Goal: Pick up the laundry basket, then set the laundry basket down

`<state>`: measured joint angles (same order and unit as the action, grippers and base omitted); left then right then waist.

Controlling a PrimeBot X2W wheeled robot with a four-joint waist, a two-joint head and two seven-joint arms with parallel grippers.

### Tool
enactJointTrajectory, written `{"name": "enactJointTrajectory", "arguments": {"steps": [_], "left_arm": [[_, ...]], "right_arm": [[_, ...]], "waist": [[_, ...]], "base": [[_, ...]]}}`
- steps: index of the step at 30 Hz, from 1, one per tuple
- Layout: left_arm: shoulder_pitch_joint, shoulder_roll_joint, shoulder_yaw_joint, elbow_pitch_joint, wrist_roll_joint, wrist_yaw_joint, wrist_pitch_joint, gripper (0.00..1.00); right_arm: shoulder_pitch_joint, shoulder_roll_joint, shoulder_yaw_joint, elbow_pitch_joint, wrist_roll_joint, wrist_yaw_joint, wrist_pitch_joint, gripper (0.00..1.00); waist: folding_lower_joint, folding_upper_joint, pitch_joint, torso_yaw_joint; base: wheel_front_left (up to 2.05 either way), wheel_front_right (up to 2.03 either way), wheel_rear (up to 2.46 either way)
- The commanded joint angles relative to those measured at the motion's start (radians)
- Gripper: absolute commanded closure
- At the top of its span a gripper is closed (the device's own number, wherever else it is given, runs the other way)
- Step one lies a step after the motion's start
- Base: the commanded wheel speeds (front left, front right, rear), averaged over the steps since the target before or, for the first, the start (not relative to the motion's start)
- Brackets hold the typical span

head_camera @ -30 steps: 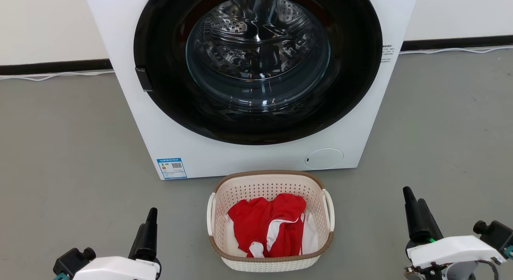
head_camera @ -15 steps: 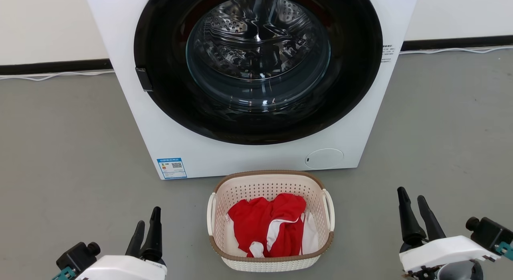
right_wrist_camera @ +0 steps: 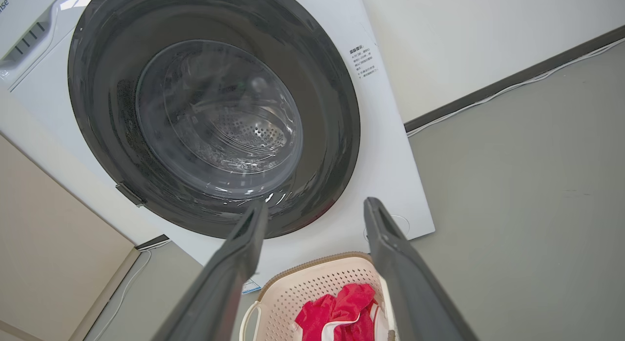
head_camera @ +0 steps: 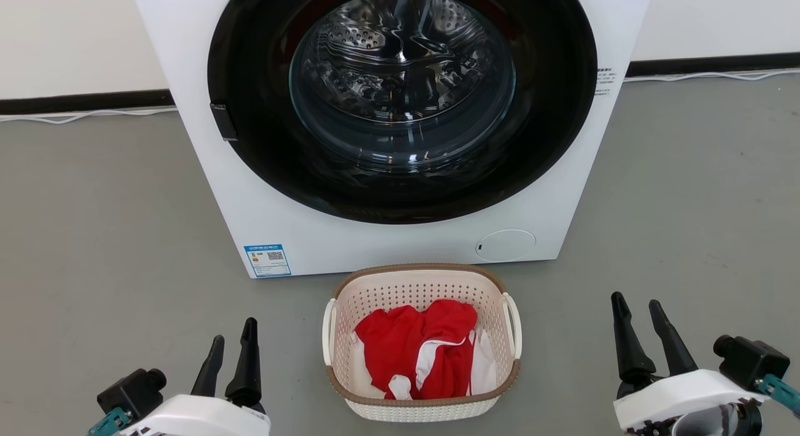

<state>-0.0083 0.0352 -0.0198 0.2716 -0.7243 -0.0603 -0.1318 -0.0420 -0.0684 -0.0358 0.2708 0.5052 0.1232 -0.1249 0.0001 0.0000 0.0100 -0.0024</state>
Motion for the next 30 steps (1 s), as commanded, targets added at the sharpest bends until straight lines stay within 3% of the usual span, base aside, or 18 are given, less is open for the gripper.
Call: {"name": "enactJointTrajectory", "arguments": {"steps": [1,30], "left_arm": [[-0.014,0.010,0.015,-0.032,0.033,0.010,-0.013,0.00],[-0.007,0.014,-0.012,-0.039,0.348,0.035,-0.099,0.00]], "right_arm": [[-0.014,-0.010,0.016,-0.022,-0.039,0.005,-0.020,0.00],[-0.011,0.002,0.004,0.001,-0.413,0.007,-0.105,0.00]], "waist": [[0.0000,0.0000,0.000,0.000],[0.0000,0.0000,0.007,-0.006]], "base": [[0.00,0.00,0.00],[0.00,0.00,0.00]]}}
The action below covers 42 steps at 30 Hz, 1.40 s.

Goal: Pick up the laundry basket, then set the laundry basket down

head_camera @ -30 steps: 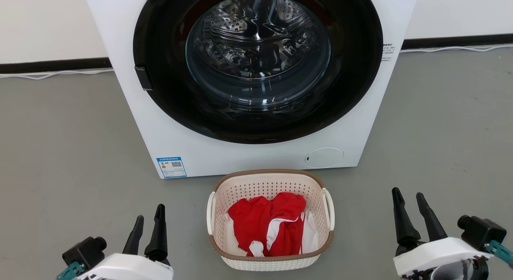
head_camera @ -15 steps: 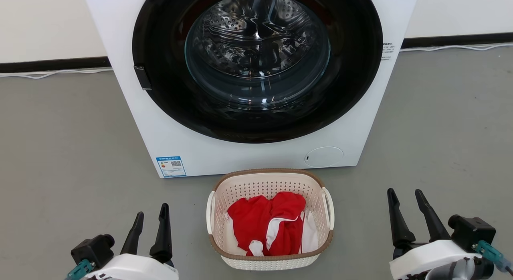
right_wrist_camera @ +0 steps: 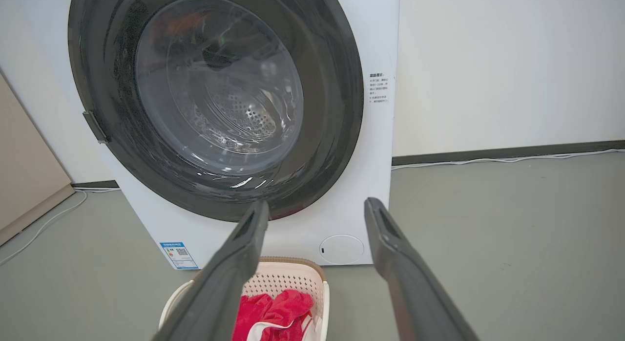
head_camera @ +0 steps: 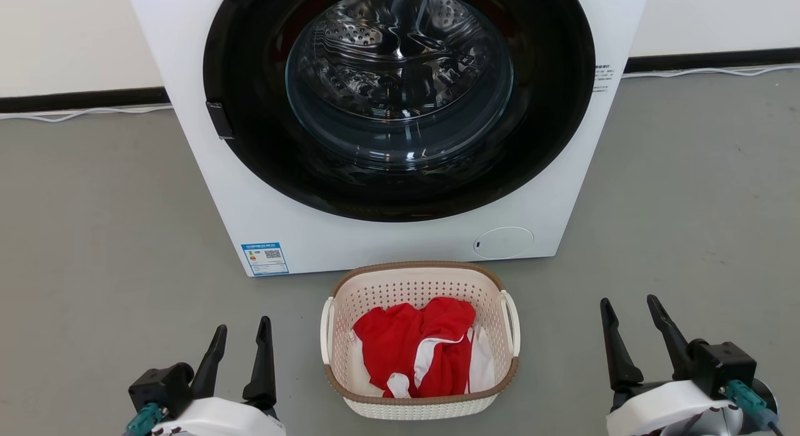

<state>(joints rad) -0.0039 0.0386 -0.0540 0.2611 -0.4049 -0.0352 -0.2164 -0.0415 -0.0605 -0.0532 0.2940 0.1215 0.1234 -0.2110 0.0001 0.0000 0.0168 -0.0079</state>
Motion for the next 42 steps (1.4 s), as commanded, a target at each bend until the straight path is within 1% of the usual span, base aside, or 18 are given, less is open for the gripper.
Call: {"name": "enactJointTrajectory", "arguments": {"steps": [1,12,31,36,42], "left_arm": [[-0.012,0.010,0.022,-0.028,0.039,0.010,-0.017,0.00],[-0.006,0.012,0.016,-0.027,0.143,0.014,-0.045,0.00],[-0.015,0.012,0.013,-0.022,0.133,0.016,-0.045,0.00],[-0.034,0.012,0.014,-0.021,0.135,0.014,-0.045,0.00],[-0.084,0.012,0.010,0.006,0.126,0.013,-0.045,0.00]], "right_arm": [[-0.012,-0.005,0.021,-0.020,-0.042,0.007,-0.022,0.00],[-0.012,-0.002,0.017,-0.011,-0.169,0.007,-0.051,0.00],[-0.018,0.003,0.008,-0.004,-0.169,0.007,-0.051,0.00],[-0.034,0.004,0.005,-0.002,-0.168,0.007,-0.051,0.00],[-0.079,0.006,-0.001,0.029,-0.161,0.007,-0.051,0.00]], "waist": [[0.0000,0.0000,0.000,0.000],[-0.0001,0.0000,-0.004,-0.002],[-0.0001,0.0000,0.009,0.000],[-0.0001,0.0000,0.040,0.000],[-0.0001,0.0000,0.097,0.002]], "base": [[0.00,0.00,0.00],[0.00,0.00,0.00],[0.00,0.00,0.00],[0.00,0.00,0.00],[0.00,0.00,0.00]]}}
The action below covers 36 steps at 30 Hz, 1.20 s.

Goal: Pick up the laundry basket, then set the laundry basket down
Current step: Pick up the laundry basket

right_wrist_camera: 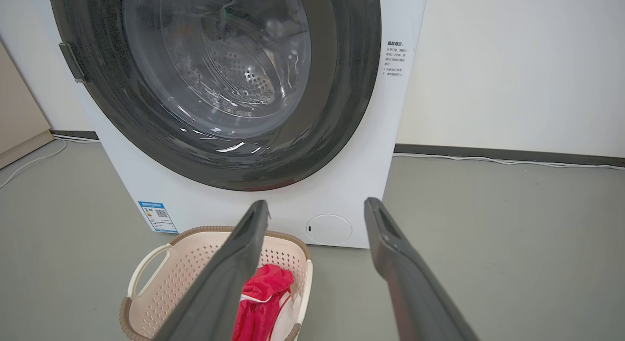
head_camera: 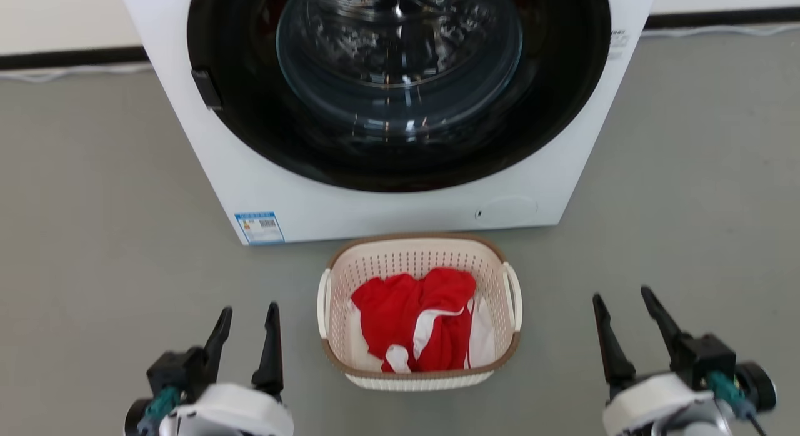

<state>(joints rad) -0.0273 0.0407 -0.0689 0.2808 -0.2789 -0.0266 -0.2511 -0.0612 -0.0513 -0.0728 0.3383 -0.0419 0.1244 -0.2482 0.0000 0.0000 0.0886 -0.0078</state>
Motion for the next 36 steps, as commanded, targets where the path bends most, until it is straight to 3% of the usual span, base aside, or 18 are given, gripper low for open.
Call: {"name": "enactJointTrajectory", "arguments": {"steps": [1,10,17,25,36], "left_arm": [[-0.074,0.009,0.021,-0.004,-0.003,0.005,-0.011,0.00],[-0.231,0.009,-0.013,0.105,-0.016,0.007,-0.011,0.00],[-0.424,0.009,-0.056,0.313,-0.028,0.020,-0.011,0.00],[-0.627,0.009,-0.145,0.535,-0.093,0.034,-0.011,0.00],[-0.800,0.009,-0.214,0.642,-0.172,0.064,-0.011,0.00]], "right_arm": [[-0.070,-0.003,0.018,-0.009,0.004,0.006,-0.014,0.00],[-0.196,-0.011,0.015,0.087,0.022,0.006,-0.014,0.00],[-0.387,-0.034,0.039,0.313,0.018,0.006,0.012,0.00],[-0.568,-0.047,0.095,0.486,0.014,0.006,0.040,0.00],[-0.720,-0.067,0.117,0.656,0.006,0.006,0.025,0.00]], "waist": [[0.0000,0.0000,0.038,0.003],[0.0000,0.0000,0.177,0.016],[0.0000,0.0000,0.324,0.027],[0.0000,0.0000,0.472,0.033],[0.0000,0.0000,0.625,0.040]], "base": [[0.00,0.00,0.00],[0.00,0.00,0.00],[0.00,0.00,0.00],[0.00,0.00,0.00],[0.00,0.00,0.00]]}}
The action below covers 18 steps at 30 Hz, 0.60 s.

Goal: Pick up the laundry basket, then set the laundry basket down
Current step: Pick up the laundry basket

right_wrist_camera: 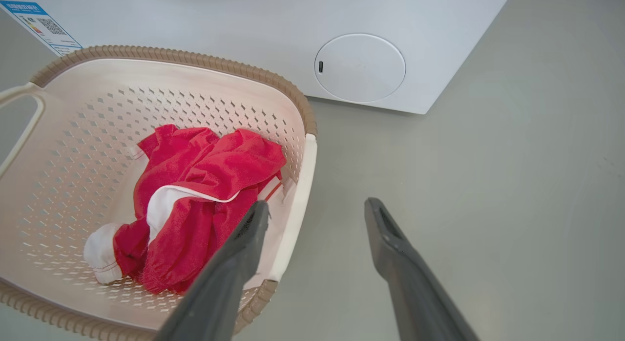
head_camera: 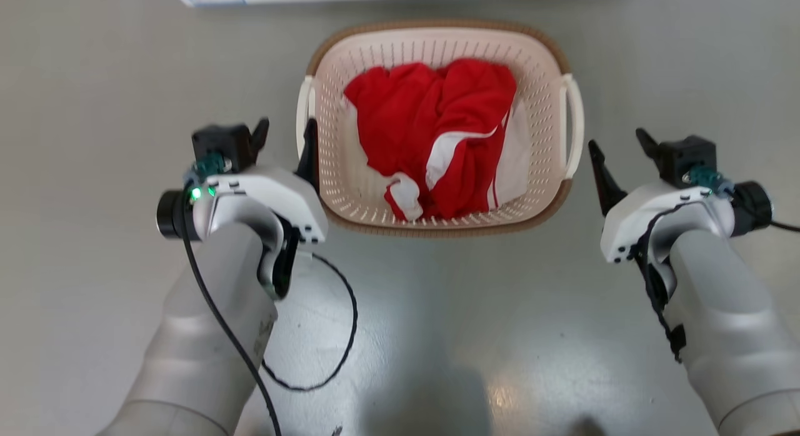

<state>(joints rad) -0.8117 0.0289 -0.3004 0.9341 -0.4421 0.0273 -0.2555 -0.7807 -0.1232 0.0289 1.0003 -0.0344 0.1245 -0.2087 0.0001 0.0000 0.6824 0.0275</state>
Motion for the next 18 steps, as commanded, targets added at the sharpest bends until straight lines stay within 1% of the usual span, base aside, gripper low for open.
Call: {"name": "enactJointTrajectory", "arguments": {"steps": [1,6,18], "left_arm": [[-0.025,0.021,0.018,-0.008,-0.014,0.016,-0.006,0.00],[-0.052,0.021,0.010,0.008,-0.029,0.026,-0.006,0.00],[-0.111,0.021,-0.009,0.066,-0.037,0.022,-0.006,0.00]], "right_arm": [[-0.011,0.004,0.014,0.005,-0.004,0.006,-0.017,0.00],[-0.055,0.009,0.012,0.049,-0.013,0.006,-0.032,0.00],[-0.117,0.017,0.018,0.104,-0.020,0.006,-0.048,0.00]], "waist": [[0.0000,0.0000,0.042,0.006],[0.0000,0.0000,0.083,0.007],[0.0000,0.0000,0.145,0.005]], "base": [[0.00,0.00,0.00],[0.00,0.00,0.00],[0.00,0.00,0.00]]}}
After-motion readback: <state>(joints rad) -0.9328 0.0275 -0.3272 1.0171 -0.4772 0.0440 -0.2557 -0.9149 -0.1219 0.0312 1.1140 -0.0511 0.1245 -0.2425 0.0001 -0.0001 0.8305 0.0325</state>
